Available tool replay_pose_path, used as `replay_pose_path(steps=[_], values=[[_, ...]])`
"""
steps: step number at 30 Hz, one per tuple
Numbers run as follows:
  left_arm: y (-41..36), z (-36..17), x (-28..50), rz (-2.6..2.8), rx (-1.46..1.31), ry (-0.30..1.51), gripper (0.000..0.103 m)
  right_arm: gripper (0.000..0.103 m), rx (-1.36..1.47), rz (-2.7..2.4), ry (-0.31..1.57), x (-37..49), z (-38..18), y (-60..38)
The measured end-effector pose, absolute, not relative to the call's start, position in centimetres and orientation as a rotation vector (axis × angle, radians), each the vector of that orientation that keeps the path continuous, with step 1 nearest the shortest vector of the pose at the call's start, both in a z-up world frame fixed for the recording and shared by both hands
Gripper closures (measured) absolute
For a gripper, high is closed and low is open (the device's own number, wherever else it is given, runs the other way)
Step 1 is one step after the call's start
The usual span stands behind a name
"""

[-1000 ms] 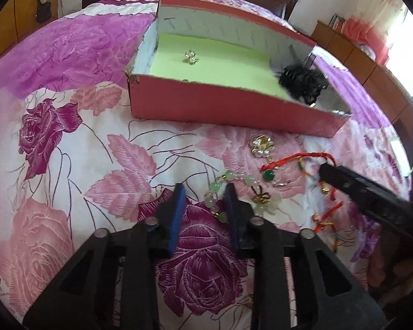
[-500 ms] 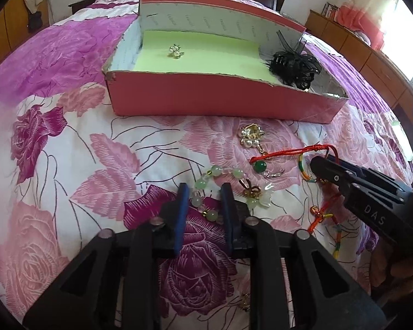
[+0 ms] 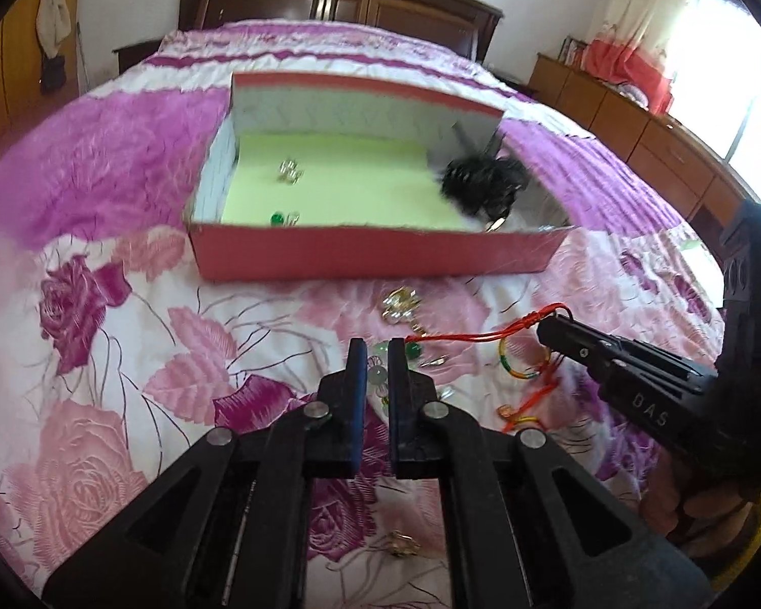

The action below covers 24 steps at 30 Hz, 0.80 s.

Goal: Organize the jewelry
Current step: 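Close the left gripper on the jade bracelet while the right closes on the red string bracelet, then carry both held bracelets up and over into the pink box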

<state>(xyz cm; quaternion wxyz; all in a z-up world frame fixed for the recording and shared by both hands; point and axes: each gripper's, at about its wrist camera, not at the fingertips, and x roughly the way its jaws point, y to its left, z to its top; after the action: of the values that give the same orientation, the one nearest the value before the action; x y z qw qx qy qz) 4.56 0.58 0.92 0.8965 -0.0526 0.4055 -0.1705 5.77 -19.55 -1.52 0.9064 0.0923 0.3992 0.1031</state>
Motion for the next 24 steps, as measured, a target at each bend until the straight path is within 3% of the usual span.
replay_pose_path(steps=[24], values=[[0.3,6.4,2.5,-0.337,-0.106,0.661,0.103,0.096,0.155,0.242,0.616,1.5,4.5,-19.1]])
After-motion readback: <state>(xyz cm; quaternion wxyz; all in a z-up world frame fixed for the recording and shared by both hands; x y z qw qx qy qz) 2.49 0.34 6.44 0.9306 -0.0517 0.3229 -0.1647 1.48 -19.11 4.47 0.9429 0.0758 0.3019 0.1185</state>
